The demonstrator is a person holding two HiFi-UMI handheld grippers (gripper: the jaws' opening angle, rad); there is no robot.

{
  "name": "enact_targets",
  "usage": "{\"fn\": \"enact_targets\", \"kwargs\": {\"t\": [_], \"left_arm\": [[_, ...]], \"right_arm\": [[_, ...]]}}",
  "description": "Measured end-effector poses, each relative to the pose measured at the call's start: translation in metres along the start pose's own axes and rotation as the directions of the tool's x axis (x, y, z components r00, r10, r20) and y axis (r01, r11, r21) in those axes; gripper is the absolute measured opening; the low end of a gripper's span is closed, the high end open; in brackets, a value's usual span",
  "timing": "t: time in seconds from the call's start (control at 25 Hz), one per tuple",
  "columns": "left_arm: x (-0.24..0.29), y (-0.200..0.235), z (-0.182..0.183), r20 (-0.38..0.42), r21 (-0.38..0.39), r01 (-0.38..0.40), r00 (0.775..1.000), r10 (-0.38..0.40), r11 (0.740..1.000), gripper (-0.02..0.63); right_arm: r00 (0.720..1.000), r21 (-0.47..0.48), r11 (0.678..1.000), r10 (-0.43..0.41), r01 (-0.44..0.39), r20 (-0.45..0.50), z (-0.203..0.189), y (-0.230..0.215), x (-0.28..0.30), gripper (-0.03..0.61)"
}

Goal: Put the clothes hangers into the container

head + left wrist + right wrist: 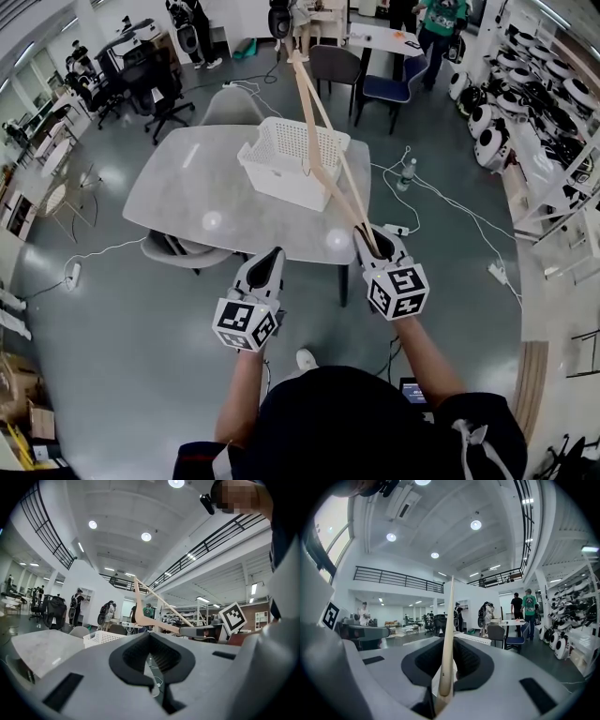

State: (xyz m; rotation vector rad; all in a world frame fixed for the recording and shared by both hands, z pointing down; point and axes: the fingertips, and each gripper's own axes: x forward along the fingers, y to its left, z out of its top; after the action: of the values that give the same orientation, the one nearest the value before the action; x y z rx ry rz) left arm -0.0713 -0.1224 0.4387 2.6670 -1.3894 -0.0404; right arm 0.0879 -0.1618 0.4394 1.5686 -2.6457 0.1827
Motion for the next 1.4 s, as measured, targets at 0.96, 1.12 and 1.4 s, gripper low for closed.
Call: {"fn": "enact_targets", "kwargs": {"t": [0.96,1.12,1.4], "left_arm": [[0.010,0.085,-0.007,-0.003,-0.051,0.035,0.999,-0.035,0.998,0.005],[0.018,0.087,-0.001,0.009,-0.055,0.039,0.999,-0.038,0.998,0.005],[0.037,0.093,0.001,0.005,-0.034,0.034,0.999,-0.034,0.999,0.005]], "right_arm": [[0.998,-0.021,0.999,-0.051,0.050,-0.040,-0.005,0.025,0.066,0.061],[0.998,-0.026,0.998,-0.049,0.049,-0.037,-0.002,0.021,0.069,0.061],[0.999,-0.017,0.999,-0.040,0.040,-0.030,-0.001,0.006,0.087,0.061]]}}
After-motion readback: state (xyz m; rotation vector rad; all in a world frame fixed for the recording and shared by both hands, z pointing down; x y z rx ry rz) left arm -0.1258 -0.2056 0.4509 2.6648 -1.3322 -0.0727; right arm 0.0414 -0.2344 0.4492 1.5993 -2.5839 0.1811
